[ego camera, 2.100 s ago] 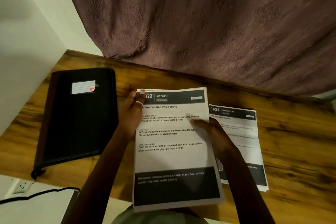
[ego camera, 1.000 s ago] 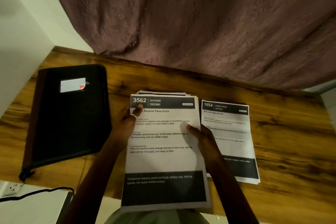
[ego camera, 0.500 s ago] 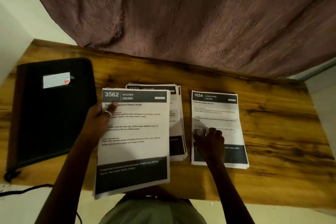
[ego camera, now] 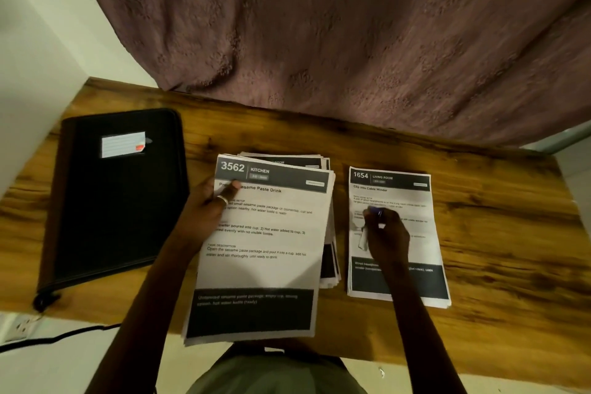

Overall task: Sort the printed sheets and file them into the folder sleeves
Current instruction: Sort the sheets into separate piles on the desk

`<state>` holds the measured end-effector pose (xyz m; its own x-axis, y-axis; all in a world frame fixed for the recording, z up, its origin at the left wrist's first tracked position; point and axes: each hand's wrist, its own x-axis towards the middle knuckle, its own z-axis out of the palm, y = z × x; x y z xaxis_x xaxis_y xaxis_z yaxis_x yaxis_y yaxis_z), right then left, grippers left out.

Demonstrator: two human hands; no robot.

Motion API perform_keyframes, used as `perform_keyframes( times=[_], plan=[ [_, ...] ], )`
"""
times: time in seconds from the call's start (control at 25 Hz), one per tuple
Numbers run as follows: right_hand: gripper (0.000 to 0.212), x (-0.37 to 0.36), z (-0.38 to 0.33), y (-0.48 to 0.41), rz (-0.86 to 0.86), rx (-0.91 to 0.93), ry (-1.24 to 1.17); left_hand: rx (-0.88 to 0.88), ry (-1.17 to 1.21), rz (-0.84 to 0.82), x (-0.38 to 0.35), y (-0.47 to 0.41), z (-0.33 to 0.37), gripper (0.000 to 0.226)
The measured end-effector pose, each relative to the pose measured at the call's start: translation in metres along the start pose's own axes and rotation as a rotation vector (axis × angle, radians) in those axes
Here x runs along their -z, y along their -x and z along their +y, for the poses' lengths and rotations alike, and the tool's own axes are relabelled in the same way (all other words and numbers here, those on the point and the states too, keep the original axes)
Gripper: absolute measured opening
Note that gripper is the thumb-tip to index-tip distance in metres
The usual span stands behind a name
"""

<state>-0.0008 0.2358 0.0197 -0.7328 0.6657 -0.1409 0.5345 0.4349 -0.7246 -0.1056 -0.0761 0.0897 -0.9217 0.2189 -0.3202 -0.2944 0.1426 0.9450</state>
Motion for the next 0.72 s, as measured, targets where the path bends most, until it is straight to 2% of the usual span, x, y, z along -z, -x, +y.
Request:
perform_keyframes(
  times=[0.04,0.12,0.2,0.36,0.56,0.64,0.72],
  plan=[
    [0.026,0.007,-0.018,-0.006,-0.032,-0.012,-0.165,-0.007,-0.025,-0.011,-0.001,-0.001,0.004,0.024],
    [0.026,0.023,-0.067,-0.011,-0.2,-0.049,-0.471,-0.024,-0.067,-0.033,-0.003,-0.001,0.014,0.024],
    [0.029,0.036,-0.121,-0.013,-0.37,0.069,-0.526,-0.051,-0.109,-0.075,-0.004,-0.002,0.024,0.026],
    [0.033,0.041,-0.207,-0.017,-0.579,0.42,-0.337,-0.087,-0.144,-0.152,-0.007,0.0,0.041,0.019],
    [0.048,0.01,-0.246,-0.024,-0.804,0.799,0.211,-0.131,-0.247,-0.233,-0.005,0.003,0.048,0.011],
    [0.051,0.001,-0.248,-0.028,-0.864,0.87,0.343,-0.17,-0.288,-0.265,-0.001,0.003,0.047,0.011],
    [0.043,0.0,-0.25,-0.03,-0.951,0.836,0.397,-0.176,-0.305,-0.285,0.001,0.0,0.044,0.015]
  ],
)
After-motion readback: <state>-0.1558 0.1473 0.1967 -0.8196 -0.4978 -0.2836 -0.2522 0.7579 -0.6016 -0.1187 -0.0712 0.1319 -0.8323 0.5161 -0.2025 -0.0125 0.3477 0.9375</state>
